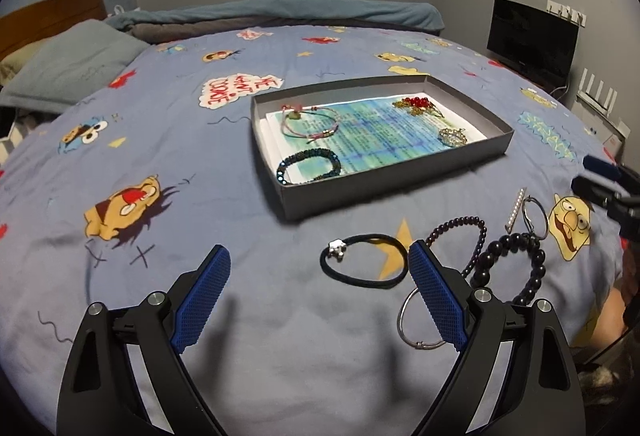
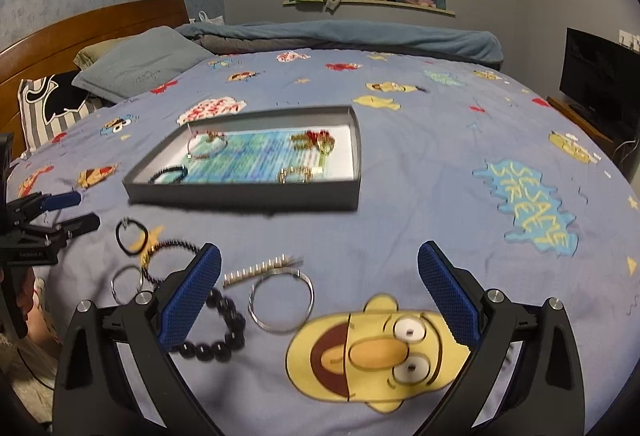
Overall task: Organize jewelry
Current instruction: 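Move both open grippers back over the remaining jewelry, then grasp the black cord bracelet with the left gripper while the right grasps the silver hoop bangle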
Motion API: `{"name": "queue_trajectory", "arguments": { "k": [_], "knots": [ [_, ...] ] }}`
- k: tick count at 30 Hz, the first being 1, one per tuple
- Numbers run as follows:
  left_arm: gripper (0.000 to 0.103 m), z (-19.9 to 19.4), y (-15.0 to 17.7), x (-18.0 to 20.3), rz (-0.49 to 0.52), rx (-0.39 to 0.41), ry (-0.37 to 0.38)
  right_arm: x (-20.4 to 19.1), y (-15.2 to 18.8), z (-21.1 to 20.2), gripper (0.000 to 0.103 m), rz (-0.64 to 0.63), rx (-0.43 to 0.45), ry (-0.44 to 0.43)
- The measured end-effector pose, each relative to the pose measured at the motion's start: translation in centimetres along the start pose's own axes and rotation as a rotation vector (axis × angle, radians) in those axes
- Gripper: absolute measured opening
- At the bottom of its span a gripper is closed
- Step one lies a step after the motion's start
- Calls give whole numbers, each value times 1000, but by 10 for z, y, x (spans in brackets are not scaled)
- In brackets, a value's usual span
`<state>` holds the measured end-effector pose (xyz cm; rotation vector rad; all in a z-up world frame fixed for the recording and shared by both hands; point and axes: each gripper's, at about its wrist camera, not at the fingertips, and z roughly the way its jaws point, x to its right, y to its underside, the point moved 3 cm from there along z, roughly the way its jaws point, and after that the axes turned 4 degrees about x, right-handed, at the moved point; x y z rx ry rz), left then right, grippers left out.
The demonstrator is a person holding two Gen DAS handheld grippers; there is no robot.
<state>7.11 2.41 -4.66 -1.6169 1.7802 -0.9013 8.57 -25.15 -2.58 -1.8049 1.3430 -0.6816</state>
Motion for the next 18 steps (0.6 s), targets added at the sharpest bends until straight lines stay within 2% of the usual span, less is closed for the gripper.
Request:
{"name": "queue_trajectory", "arguments": {
  "k": [7,10,13,15,18],
  "knots": [
    [89,7,6,3,5,-2,-6,-7,17,6,97,-7,-17,-7],
    [84,11,9,4,11,-9,-7,-12,21,9,96,-18,-21,-17],
    [74,15,11,4,9,-20,-1,-19,26,14,88,-32,-42,-30],
    [64,18,12,4,9,-27,3,-21,29,18,76,-32,-57,-37],
    [61,23,12,3,0,-35,8,-21,30,24,67,-13,-71,-42]
  ]
}}
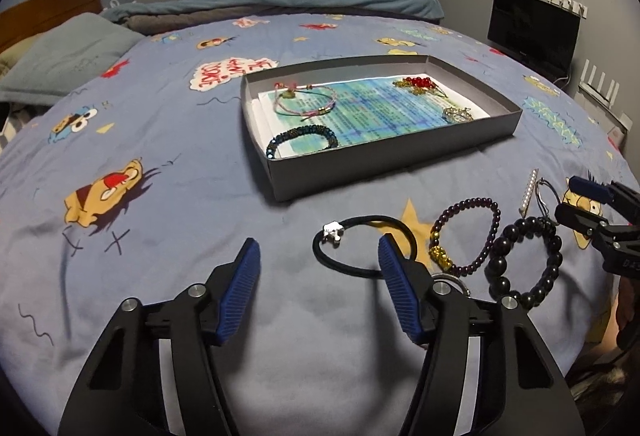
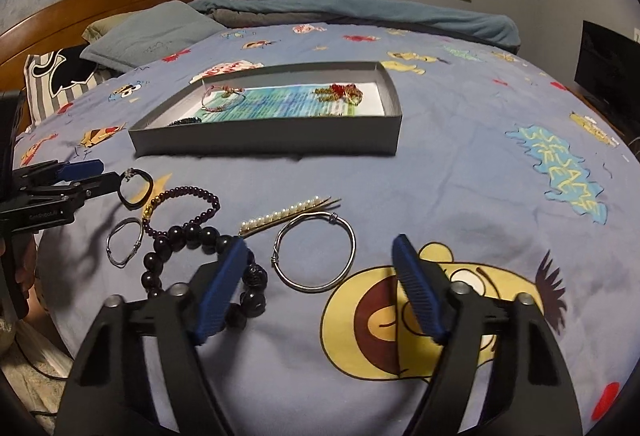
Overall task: Organize jewelry
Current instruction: 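Grasp the black cord bracelet with the left gripper while the right grasps the silver hoop bangle, then carry both held pieces into the grey box and lower them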
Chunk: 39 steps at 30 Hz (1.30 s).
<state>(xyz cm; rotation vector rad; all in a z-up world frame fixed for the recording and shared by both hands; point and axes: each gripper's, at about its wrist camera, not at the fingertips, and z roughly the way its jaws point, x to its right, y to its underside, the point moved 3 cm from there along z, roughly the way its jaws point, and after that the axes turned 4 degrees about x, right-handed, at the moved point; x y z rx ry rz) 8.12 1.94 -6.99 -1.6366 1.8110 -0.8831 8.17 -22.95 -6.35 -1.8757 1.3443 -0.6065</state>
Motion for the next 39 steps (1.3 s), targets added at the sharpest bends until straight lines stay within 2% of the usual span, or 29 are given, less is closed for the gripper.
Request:
{"name": "queue_trajectory", "arguments": {
  "k": [4,6,14,16,17,18,20,28,39],
  "knots": [
    [58,5,-1,2,-2,-2,9,2,1,6,59,26,-12,-7],
    [52,11,-1,3,6,-10,8,4,2,10,54,39,-22,-10],
    [45,21,3,7,35,-22,-5,3,2,20,54,55,-37,-22],
    [38,22,3,8,45,-21,-6,2,2,22,53,47,-39,-18],
    [33,22,4,8,51,-22,-9,2,2,23,49,46,-39,-17],
    [25,22,4,9,57,-23,-5,3,2,22,49,50,-39,-20],
    [15,22,4,10,71,-22,-11,3,2,21,49,58,-33,-25],
    [13,11,0,11,94,6,-22,6,0,11,49,65,-4,-19],
    [13,-42,-36,13,115,125,18,15,-32,-7,49,42,60,-11]
  ]
}}
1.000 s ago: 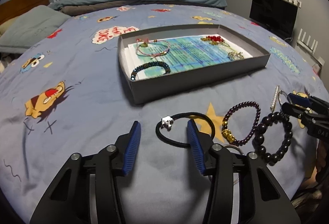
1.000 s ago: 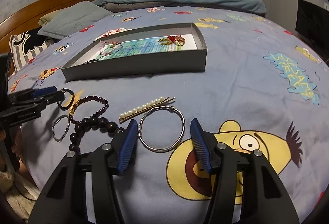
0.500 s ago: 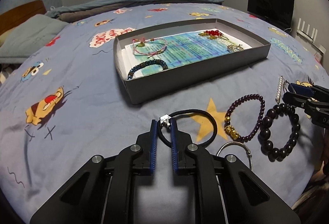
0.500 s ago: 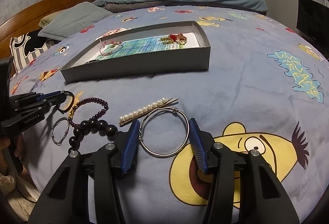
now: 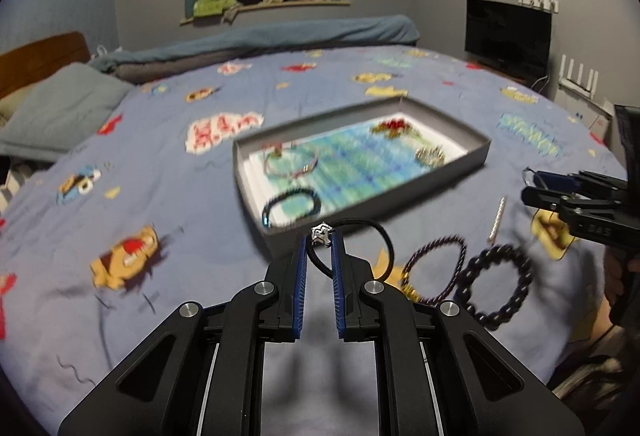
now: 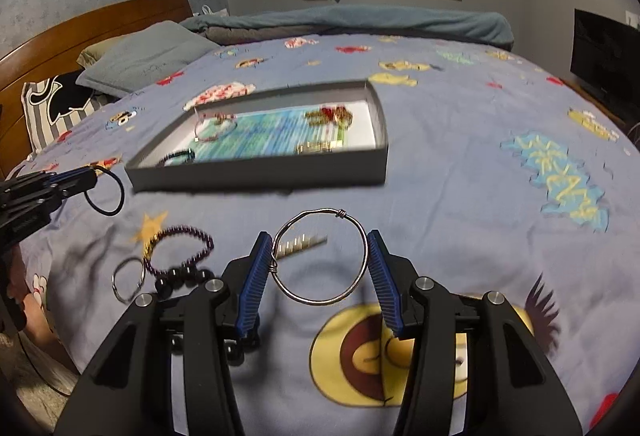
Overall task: Organize jewelry
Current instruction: 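Carry both held pieces into the grey box and lower them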
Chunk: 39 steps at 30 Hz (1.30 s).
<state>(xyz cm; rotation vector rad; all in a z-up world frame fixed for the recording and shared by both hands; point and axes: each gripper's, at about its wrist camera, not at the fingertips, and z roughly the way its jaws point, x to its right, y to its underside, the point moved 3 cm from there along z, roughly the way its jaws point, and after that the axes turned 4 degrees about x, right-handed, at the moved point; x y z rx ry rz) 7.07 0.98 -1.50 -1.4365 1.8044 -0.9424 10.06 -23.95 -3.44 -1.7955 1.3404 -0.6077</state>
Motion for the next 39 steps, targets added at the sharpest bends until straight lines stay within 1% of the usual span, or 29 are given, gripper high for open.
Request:
{"name": "queue_trajectory", "arguments": {
  "k": [4,9,12,15,17,19,26,30,36,39],
  "knots": [
    [13,-4,-24,-1,10,27,21,-1,-21,3,49,-21,29,-5],
    [13,16,-49,0,17,17,44,-10,-48,19,49,-51,46,-17],
    [13,40,-58,0,-2,-16,80,-14,-62,34,49,-65,48,-21],
    [13,69,-63,-2,-19,-63,96,-18,-75,51,49,-79,38,-22],
    [13,83,-64,-2,-33,-92,114,-19,-82,63,49,-77,24,-33],
    [13,96,-63,-2,-36,-111,116,-20,-88,78,49,-70,4,-42],
    [13,133,-62,-6,-55,-183,144,-25,-96,126,49,-57,-70,-55],
    [13,148,-62,-9,-64,-214,151,-26,-94,153,49,-39,-140,-51],
    [13,165,-55,-8,-50,-252,153,-28,-86,173,49,-58,-203,-31],
    [13,170,-50,-7,-52,-269,160,-26,-83,177,49,-48,-218,-33]
  ]
}}
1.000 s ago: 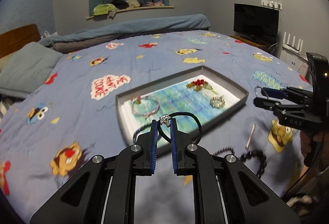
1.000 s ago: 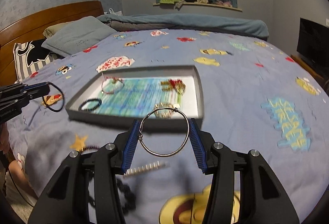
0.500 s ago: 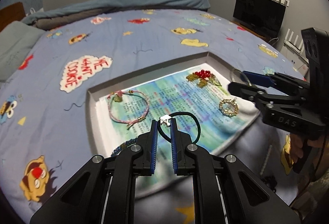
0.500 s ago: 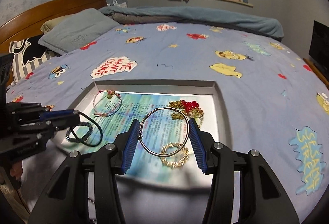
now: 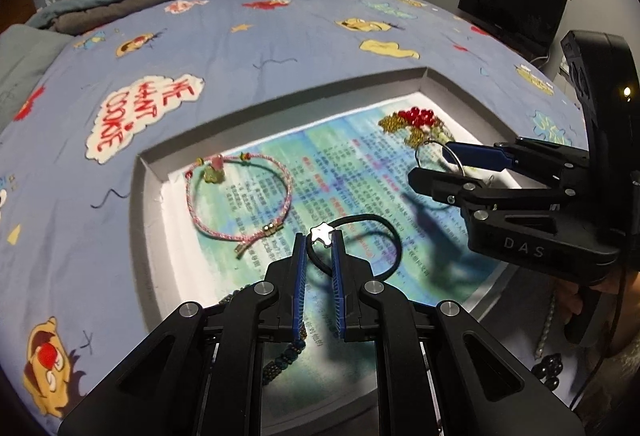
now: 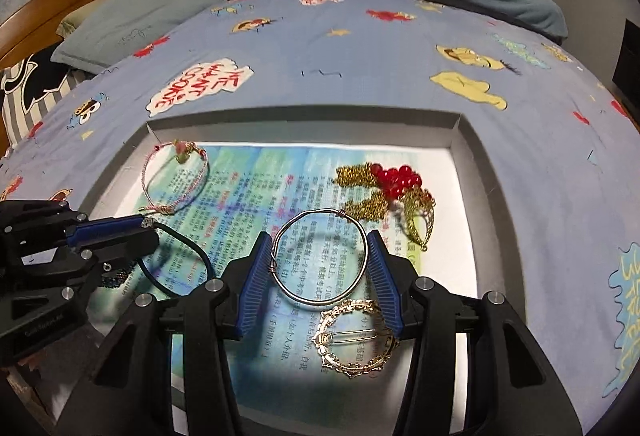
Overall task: Organize jewelry
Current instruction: 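Carry both held pieces into the grey box and lower them, then open both grippers to release the cord bracelet and silver bangle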
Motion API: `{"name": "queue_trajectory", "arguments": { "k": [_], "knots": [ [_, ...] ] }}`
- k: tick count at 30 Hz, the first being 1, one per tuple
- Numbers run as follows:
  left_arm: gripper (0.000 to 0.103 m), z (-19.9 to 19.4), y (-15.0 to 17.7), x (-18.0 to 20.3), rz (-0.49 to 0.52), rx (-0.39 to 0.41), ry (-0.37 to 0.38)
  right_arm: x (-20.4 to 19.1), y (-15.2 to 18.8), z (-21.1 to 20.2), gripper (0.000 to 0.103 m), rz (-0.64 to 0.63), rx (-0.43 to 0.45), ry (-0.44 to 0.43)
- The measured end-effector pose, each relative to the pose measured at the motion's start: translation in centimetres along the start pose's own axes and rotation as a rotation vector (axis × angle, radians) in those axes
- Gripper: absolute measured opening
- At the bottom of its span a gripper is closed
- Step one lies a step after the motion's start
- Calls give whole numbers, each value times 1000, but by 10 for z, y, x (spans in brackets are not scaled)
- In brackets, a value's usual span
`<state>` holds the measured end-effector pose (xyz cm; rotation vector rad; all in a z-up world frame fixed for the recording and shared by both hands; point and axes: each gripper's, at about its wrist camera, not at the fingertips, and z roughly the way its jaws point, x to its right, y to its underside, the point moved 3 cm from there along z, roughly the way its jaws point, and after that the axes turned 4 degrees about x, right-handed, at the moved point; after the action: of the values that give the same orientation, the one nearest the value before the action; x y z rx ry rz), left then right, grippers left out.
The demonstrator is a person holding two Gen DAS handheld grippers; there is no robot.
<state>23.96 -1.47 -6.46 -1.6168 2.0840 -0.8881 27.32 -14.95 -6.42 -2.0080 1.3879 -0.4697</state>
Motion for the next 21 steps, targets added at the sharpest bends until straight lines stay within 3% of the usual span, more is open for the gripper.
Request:
{"name": "queue_trajectory", "arguments": {
  "k": [6,9,13,17,21],
  "knots": [
    [13,7,5,-3,-10,-17,0,2,1,3,49,10,-6,-7],
    [23,7,5,-5,-19,-11,-6,3,1,2,49,12,-4,-11],
    [25,4,3,-6,-21,-3,-8,3,-1,-4,50,16,13,-18],
    [48,-10,2,-7,-30,30,-21,5,-4,-18,57,28,45,-17],
    [58,-29,2,-6,-26,61,-37,10,-5,-38,63,50,75,-13]
  ]
}}
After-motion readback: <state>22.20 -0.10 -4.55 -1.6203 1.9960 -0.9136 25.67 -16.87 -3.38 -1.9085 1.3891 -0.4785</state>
